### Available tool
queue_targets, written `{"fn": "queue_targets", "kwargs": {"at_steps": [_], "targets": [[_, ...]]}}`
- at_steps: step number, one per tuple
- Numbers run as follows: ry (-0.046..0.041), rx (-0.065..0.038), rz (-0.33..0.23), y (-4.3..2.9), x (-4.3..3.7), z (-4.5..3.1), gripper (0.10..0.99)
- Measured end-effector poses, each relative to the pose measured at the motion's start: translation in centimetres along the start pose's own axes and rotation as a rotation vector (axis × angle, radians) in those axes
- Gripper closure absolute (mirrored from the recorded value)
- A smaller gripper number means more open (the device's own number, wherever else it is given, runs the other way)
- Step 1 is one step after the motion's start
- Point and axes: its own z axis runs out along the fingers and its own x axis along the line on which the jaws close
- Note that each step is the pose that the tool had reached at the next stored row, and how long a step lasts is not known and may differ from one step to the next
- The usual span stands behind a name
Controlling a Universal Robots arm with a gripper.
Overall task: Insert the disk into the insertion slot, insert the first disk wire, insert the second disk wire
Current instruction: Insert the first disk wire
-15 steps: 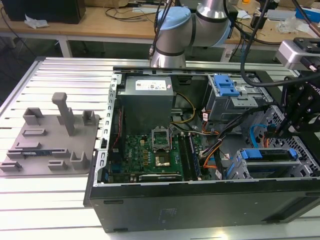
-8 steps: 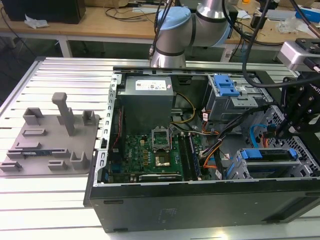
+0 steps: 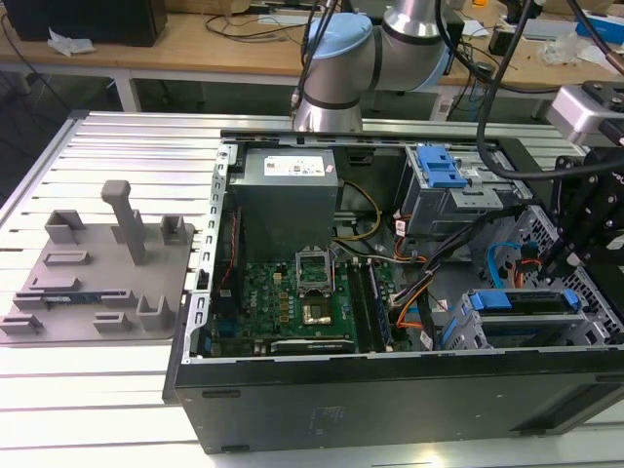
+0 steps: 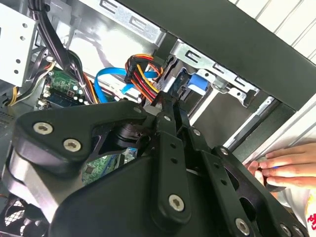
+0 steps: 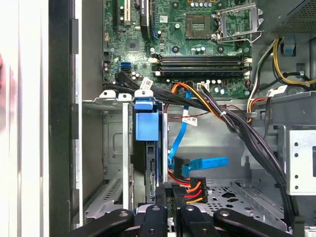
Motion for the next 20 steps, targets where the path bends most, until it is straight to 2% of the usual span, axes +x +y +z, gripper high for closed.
{"fn": "queue_targets", "kwargs": {"at_steps": [13, 20], "targets": [[0.0001, 0.000, 0.000, 0.06, 0.27, 0.13, 0.918], [0.0000, 0.000, 0.003, 0.11, 0.52, 0.45, 0.918]]}}
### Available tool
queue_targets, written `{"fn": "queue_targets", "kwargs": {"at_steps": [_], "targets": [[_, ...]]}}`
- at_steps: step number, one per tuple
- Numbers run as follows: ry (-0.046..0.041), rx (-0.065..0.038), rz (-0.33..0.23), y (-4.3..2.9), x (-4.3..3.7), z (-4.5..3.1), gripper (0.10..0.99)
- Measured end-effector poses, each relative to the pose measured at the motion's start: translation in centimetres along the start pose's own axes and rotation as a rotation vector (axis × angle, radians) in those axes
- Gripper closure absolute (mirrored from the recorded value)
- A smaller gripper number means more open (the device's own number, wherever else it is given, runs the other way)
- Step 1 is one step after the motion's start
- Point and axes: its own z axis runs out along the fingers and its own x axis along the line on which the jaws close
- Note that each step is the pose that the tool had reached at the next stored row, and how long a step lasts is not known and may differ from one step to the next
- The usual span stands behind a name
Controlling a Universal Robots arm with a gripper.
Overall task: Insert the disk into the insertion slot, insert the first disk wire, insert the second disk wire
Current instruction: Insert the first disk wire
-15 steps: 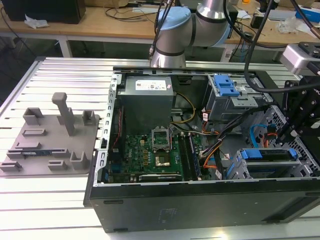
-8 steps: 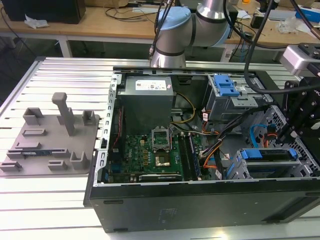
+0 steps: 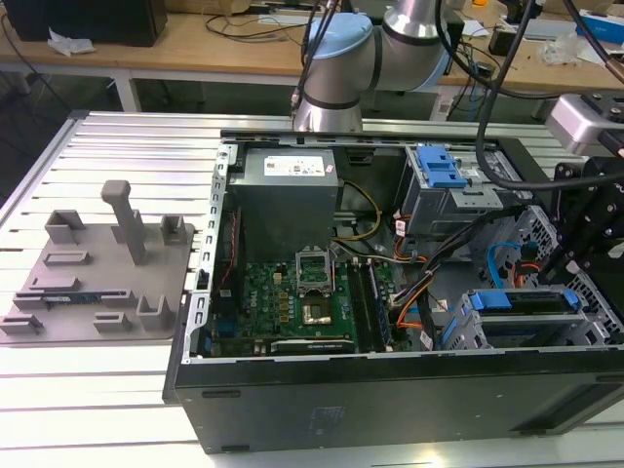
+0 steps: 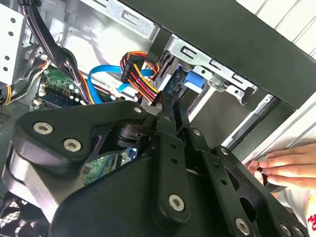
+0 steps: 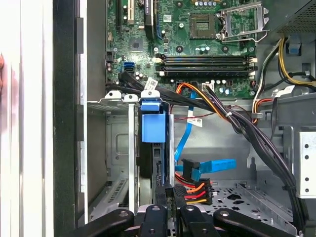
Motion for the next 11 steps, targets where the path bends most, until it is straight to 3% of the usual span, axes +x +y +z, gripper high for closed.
{"fn": "queue_targets", "kwargs": {"at_steps": [3, 11], "targets": [[-0.0006, -0.001, 0.023, 0.00, 0.00, 0.15, 0.918], [-0.0007, -0.001, 0.025, -0.01, 0.01, 0.24, 0.918]]}}
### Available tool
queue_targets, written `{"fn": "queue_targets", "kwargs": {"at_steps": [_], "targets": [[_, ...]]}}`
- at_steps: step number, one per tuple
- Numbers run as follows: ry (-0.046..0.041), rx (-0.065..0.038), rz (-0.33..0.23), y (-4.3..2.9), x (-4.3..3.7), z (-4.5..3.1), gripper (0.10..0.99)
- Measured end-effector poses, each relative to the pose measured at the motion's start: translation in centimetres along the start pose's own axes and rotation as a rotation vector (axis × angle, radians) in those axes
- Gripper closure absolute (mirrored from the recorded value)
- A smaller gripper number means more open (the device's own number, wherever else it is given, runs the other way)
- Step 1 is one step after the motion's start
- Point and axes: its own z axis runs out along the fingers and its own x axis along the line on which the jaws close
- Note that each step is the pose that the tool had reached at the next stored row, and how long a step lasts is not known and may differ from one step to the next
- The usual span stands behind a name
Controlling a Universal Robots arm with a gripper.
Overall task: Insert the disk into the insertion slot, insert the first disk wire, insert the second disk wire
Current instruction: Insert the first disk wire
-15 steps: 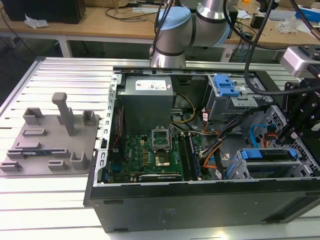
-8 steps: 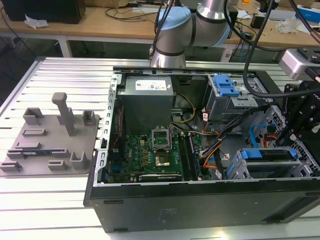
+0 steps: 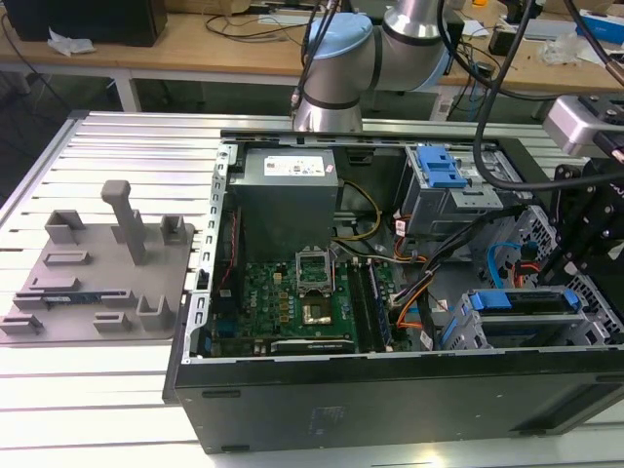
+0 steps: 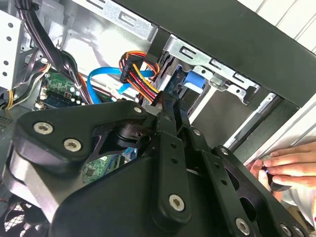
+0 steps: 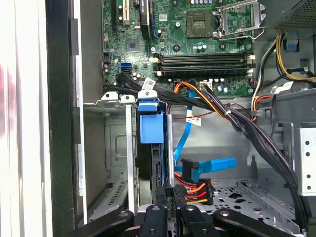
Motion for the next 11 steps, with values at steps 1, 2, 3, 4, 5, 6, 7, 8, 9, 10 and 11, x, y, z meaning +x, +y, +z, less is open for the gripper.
{"fn": "queue_targets", "kwargs": {"at_steps": [1, 2, 3, 4, 5, 6, 7, 8, 9, 10, 11], "targets": [[0.0000, 0.000, 0.000, 0.00, 0.02, 0.04, 0.918], [-0.0002, 0.000, 0.000, -0.01, 0.05, 0.09, 0.918], [-0.0002, 0.000, 0.000, -0.01, 0.07, 0.12, 0.918], [-0.0002, 0.000, 0.000, -0.01, 0.09, 0.14, 0.918], [0.0000, 0.000, 0.000, -0.01, 0.12, 0.18, 0.918], [0.0000, 0.000, 0.000, -0.01, 0.13, 0.18, 0.918], [0.0001, 0.000, 0.000, -0.01, 0.13, 0.18, 0.918], [0.0001, 0.000, 0.000, -0.01, 0.13, 0.18, 0.918], [0.0002, 0.000, 0.000, -0.01, 0.13, 0.18, 0.918], [0.0002, 0.000, 0.000, -0.01, 0.13, 0.18, 0.918], [0.0003, 0.000, 0.000, -0.01, 0.14, 0.19, 0.918]]}}
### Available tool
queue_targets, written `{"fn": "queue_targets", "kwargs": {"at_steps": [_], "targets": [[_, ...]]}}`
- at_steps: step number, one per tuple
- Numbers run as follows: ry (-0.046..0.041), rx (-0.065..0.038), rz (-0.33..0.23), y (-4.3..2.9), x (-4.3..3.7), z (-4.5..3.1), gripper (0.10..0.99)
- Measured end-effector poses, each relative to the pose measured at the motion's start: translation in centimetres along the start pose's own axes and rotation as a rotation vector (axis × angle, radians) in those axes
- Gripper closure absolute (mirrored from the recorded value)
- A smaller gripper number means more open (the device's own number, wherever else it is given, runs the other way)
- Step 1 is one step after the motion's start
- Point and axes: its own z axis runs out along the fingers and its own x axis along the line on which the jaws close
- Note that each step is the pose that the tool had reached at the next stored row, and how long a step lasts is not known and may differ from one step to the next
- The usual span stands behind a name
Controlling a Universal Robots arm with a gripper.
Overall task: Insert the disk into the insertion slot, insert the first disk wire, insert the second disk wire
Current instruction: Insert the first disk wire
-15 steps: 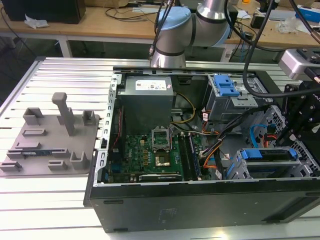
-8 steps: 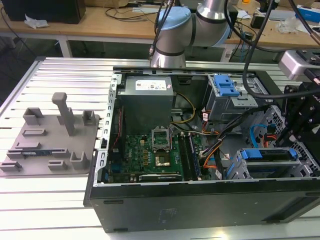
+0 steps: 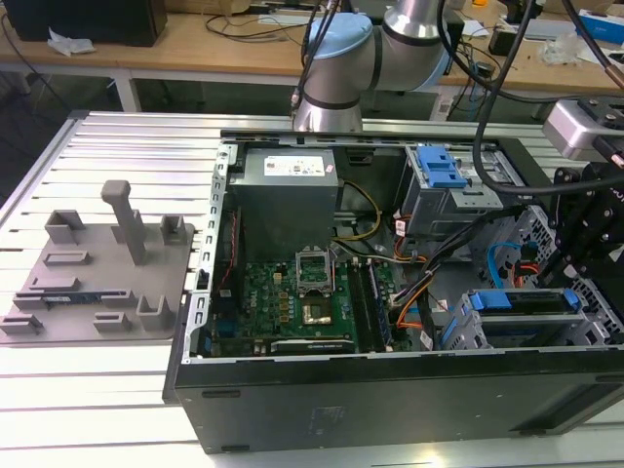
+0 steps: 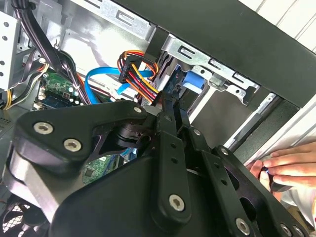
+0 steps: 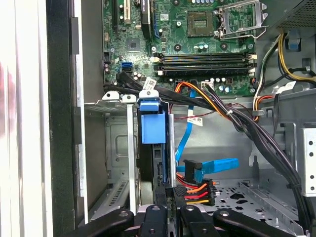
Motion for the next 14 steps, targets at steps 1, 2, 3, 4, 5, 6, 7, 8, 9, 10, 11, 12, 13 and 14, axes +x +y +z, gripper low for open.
{"fn": "queue_targets", "kwargs": {"at_steps": [1, 2, 3, 4, 5, 6, 7, 8, 9, 10, 11, 12, 13, 14], "targets": [[0.0000, 0.000, 0.000, 0.00, 0.00, 0.01, 0.918], [0.0000, 0.000, 0.000, 0.00, 0.00, 0.03, 0.918], [-0.0001, 0.000, 0.000, 0.00, 0.00, 0.04, 0.918], [-0.0001, 0.000, 0.000, 0.00, 0.01, 0.06, 0.918], [-0.0001, 0.000, 0.002, -0.01, 0.05, 0.11, 0.918], [-0.0001, 0.000, 0.002, -0.01, 0.06, 0.13, 0.918], [-0.0001, 0.000, 0.003, -0.01, 0.06, 0.14, 0.918], [-0.0002, 0.000, 0.004, -0.01, 0.08, 0.15, 0.918], [-0.0001, 0.000, 0.004, -0.01, 0.09, 0.15, 0.918], [0.0001, 0.000, 0.006, -0.02, 0.11, 0.15, 0.918], [0.0000, 0.000, 0.008, -0.02, 0.12, 0.15, 0.918], [0.0000, 0.000, 0.008, -0.02, 0.13, 0.15, 0.918], [0.0001, 0.000, 0.009, -0.02, 0.13, 0.15, 0.918], [0.0002, 0.000, 0.010, -0.02, 0.13, 0.15, 0.918]]}}
